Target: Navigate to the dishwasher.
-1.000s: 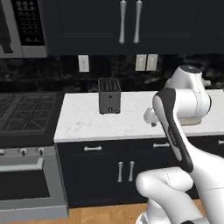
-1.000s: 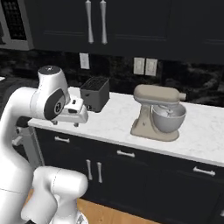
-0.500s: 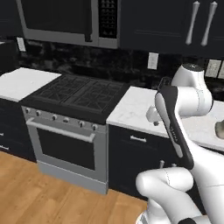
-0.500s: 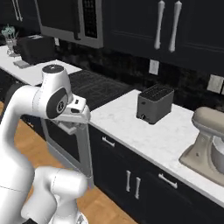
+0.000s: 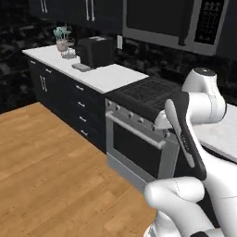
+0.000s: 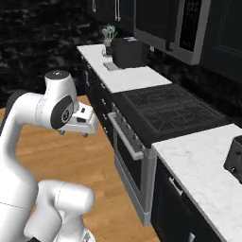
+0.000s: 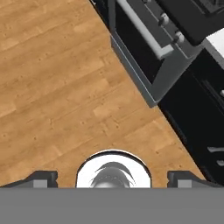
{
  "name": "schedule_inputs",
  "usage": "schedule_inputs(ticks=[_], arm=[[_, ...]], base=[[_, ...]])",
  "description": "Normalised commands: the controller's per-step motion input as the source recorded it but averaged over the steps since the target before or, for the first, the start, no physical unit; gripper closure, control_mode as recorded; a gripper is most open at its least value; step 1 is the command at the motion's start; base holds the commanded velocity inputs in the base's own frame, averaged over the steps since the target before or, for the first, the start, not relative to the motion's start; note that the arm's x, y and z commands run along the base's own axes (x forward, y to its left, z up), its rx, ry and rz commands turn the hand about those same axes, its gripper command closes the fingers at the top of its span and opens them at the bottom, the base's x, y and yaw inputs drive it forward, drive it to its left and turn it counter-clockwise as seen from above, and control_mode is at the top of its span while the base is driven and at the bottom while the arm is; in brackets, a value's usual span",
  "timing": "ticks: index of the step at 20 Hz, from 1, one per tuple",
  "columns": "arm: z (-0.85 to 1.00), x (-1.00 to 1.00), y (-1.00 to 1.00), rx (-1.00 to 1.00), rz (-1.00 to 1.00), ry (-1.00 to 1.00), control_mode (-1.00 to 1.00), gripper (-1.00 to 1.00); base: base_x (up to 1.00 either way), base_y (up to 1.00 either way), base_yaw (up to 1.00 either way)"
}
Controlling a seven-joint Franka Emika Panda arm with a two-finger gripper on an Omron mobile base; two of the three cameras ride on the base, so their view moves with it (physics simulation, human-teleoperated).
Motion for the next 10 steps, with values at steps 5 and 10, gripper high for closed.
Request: schedule_inputs(ticks=[5, 10], arm=[[0.00, 0.00, 0.00, 0.00, 0.00, 0.00, 1.00, -1.00], [0.00, 0.00, 0.00, 0.00, 0.00, 0.00, 1.00, -1.00]], base=[[0.63, 0.36, 0.79], [0.66, 0.22, 0.80]])
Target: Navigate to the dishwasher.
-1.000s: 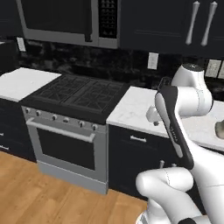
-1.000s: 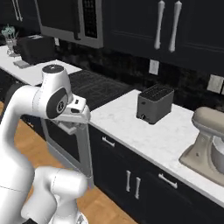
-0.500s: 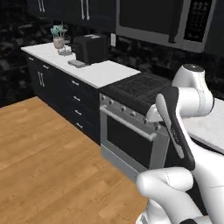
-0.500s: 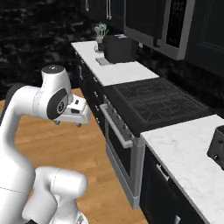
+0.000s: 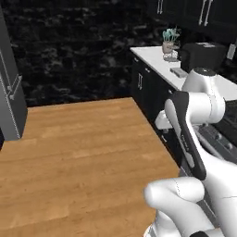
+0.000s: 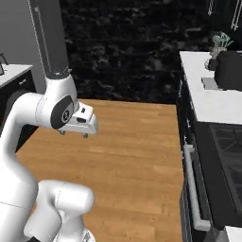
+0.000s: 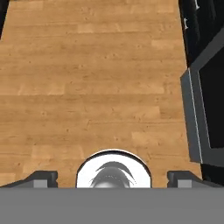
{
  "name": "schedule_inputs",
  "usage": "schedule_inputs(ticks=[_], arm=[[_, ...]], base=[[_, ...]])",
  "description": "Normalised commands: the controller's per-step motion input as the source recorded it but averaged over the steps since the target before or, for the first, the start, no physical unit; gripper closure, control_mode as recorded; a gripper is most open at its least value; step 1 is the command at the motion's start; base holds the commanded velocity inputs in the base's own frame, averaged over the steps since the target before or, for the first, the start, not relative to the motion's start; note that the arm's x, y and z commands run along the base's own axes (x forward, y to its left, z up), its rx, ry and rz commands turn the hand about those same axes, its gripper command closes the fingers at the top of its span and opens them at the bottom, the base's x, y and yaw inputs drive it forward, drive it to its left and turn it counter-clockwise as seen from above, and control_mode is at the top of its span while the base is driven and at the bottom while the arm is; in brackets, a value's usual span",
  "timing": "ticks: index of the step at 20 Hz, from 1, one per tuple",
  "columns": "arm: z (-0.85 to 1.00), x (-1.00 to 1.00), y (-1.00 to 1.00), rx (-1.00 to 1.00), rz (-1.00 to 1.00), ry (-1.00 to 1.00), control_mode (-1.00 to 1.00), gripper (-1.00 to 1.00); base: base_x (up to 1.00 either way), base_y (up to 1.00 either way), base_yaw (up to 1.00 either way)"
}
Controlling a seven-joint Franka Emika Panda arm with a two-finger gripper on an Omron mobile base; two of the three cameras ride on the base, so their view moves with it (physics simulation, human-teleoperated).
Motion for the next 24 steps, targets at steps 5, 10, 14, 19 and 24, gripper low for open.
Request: schedule_inputs(ticks=[5, 10, 14, 19, 24], arm=[[0.00, 0.00, 0.00, 0.00, 0.00, 0.00, 1.00, -1.00], [0.00, 0.00, 0.00, 0.00, 0.00, 0.00, 1.00, -1.00], [0.00, 0.00, 0.00, 0.00, 0.00, 0.00, 1.00, -1.00], [0.00, 0.00, 0.00, 0.00, 0.00, 0.00, 1.00, -1.00], [0.00, 0.00, 0.00, 0.00, 0.00, 0.00, 1.00, -1.00]], base=[[0.67, 0.19, 0.79], [0.82, 0.18, 0.75], [0.99, 0.05, 0.68], [0.95, 0.03, 0.63], [0.77, 0.46, 0.58]])
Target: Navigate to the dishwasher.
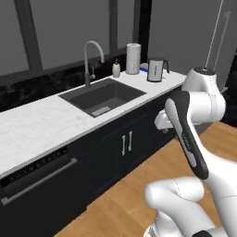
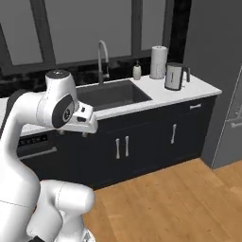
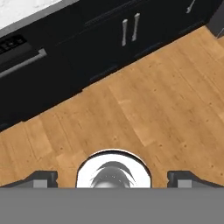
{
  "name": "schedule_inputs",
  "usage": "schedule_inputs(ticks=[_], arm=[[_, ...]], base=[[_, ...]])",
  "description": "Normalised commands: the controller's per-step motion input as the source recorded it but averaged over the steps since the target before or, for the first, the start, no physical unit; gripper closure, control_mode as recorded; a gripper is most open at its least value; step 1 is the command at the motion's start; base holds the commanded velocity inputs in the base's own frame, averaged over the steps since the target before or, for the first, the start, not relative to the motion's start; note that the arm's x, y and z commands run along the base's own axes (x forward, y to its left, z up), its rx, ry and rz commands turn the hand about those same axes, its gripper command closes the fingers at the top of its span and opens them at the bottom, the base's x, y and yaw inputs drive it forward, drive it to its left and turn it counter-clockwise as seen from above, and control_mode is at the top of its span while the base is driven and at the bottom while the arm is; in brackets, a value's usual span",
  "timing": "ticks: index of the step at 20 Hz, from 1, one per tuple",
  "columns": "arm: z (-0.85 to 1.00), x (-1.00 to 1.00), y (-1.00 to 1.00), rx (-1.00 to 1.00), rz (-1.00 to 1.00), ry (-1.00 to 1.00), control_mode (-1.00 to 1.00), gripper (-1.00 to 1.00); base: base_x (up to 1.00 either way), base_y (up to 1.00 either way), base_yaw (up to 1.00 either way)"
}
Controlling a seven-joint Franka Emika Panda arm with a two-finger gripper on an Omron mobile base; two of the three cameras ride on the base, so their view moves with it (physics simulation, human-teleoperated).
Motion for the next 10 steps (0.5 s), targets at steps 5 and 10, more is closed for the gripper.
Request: schedule_inputs(ticks=[5, 10], arm=[[0.00, 0.00, 0.00, 0.00, 0.00, 0.00, 1.00, -1.00], [0.00, 0.00, 0.00, 0.00, 0.00, 0.00, 1.00, -1.00]], base=[[0.73, 0.68, 0.54], [0.64, 0.72, 0.50]])
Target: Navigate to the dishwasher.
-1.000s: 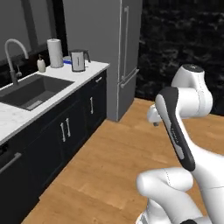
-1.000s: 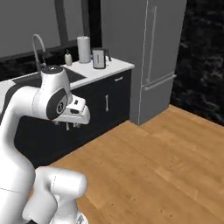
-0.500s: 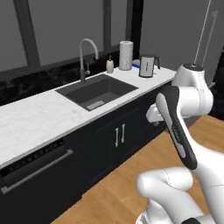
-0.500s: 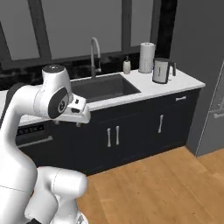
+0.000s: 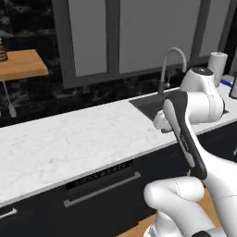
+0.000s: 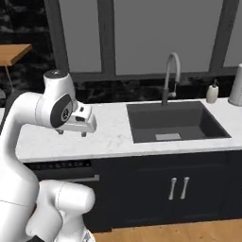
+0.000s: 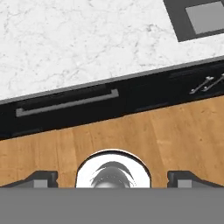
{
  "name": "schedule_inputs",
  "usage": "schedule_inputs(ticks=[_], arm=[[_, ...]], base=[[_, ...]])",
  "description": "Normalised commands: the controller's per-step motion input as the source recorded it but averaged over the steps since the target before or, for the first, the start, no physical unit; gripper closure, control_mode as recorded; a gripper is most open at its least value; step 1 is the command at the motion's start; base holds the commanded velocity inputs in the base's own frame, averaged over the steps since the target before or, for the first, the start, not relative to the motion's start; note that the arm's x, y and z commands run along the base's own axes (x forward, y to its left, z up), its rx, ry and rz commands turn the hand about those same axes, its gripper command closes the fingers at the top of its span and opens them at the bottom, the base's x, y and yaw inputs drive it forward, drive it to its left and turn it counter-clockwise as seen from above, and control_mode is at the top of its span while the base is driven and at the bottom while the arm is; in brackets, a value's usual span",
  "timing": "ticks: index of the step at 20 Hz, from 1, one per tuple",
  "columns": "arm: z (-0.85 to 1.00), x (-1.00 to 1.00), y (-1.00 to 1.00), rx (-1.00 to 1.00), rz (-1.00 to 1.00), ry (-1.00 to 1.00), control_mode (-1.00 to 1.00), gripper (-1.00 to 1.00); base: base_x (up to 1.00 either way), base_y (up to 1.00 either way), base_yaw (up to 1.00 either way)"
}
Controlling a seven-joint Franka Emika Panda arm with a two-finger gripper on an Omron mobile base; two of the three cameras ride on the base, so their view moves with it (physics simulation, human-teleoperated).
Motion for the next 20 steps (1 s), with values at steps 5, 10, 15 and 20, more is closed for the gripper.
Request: schedule_inputs(ticks=[5, 10, 15, 20], arm=[[0.00, 0.00, 0.00, 0.00, 0.00, 0.00, 1.00, -1.00], [0.00, 0.00, 0.00, 0.00, 0.00, 0.00, 1.00, -1.00], [0.00, 0.00, 0.00, 0.00, 0.00, 0.00, 1.00, -1.00], [0.00, 0.00, 0.00, 0.00, 0.00, 0.00, 1.00, -1.00]], base=[[0.35, 0.41, 0.44], [0.08, 0.40, 0.33], [0.23, 0.47, 0.15], [0.44, 0.15, 0.00]])
